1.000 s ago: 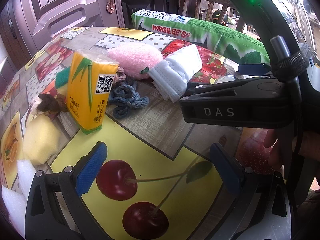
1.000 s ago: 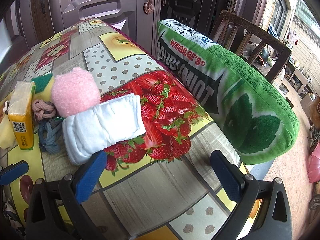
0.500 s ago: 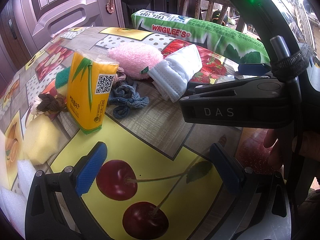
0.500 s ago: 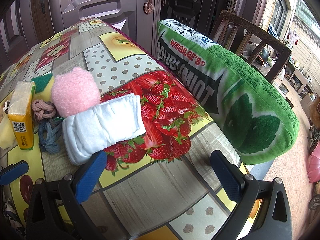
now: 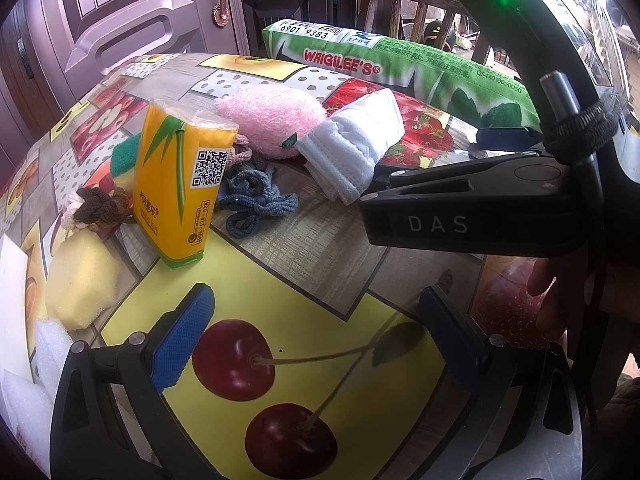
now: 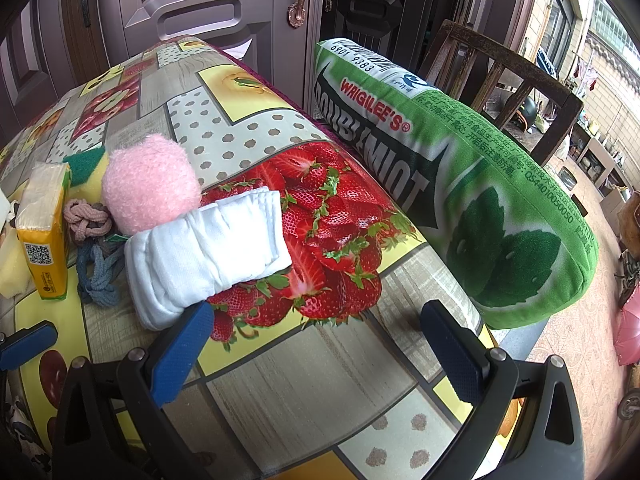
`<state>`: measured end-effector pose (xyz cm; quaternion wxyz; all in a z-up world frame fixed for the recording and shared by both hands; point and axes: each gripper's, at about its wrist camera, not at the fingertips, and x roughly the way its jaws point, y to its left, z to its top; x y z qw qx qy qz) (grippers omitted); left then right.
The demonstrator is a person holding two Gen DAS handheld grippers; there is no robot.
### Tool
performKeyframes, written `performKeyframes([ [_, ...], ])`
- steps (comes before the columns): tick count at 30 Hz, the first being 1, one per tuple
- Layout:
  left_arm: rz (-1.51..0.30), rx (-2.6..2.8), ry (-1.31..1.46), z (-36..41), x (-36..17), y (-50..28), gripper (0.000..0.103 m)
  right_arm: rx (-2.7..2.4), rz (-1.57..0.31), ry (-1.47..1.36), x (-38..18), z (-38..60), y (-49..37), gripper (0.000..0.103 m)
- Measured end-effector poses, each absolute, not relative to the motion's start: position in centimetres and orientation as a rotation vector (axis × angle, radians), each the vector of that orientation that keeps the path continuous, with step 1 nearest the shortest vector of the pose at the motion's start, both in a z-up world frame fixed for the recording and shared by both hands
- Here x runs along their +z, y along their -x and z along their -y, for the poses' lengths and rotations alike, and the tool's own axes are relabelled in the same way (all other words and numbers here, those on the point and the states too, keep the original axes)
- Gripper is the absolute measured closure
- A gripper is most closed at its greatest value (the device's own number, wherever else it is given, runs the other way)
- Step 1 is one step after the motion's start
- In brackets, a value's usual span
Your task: Organize soft objects
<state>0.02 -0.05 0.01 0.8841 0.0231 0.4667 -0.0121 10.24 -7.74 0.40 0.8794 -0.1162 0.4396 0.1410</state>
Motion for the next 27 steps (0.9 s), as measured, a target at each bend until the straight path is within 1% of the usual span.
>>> performKeyframes([
  [27,-0.971,-0.025,-0.049,0.0,0.0,0.0,0.001,0.347,-0.910,0.268,0.8,8.6,-10.3,0.000],
])
